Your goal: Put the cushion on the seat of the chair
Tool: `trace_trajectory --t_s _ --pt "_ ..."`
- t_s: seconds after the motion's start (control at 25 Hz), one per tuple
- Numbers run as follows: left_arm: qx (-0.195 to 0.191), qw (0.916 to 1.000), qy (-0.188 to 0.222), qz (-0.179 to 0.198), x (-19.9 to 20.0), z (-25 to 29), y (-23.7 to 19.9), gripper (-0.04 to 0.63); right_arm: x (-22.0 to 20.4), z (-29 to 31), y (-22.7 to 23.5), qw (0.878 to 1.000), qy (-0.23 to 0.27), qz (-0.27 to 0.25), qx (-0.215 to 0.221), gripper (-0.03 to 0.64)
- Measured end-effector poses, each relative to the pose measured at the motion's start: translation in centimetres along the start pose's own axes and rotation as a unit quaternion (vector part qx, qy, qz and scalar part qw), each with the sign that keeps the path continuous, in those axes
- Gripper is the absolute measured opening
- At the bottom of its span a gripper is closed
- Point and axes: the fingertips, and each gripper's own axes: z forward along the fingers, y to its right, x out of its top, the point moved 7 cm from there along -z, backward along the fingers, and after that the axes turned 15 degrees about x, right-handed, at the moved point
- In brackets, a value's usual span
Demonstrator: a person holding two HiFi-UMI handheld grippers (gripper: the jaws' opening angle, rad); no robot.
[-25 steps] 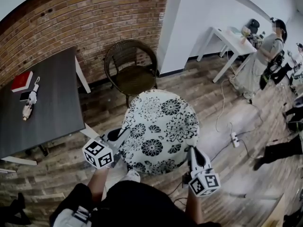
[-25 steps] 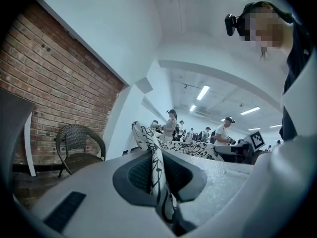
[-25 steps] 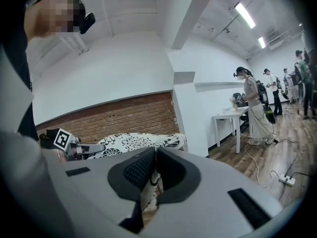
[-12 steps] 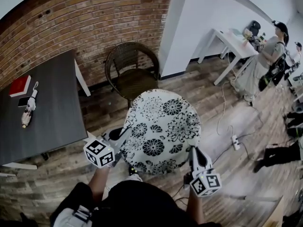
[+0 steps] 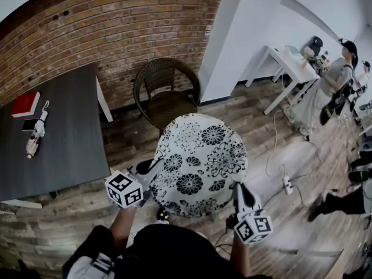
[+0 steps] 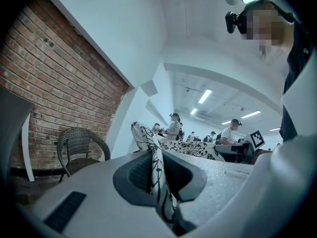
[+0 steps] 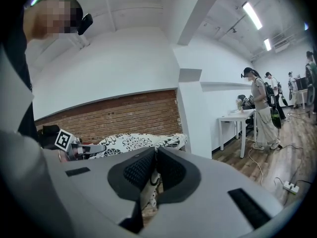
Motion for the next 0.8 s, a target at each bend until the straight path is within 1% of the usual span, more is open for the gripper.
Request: trace_trajectory --t_s 0.2,0.44,0.6,0.8 --pt "0.0 1.0 0.008 0.005 -0.4 0.4 -0.4 0.015 -0.6 0.5 0.3 1.0 0.003 -0.002 0.006 0.015" --pt "0.003 1.0 0.005 0.005 -0.2 0.4 -0.2 0.015 -0.6 0.8 0.6 1.0 0.001 0.006 0.007 0.015" --pt "0.023 0.9997 0.006 0.006 0.5 1.2 -0.6 0.015 0.0 2.6 2.5 1.0 -0.003 0.011 0.022 0.015" --pt "0.057 0.9982 0.016 0.01 -0.2 1.1 -0.7 0.015 -0.5 4.8 4.4 0.998 0.005 0.017 0.061 0.015"
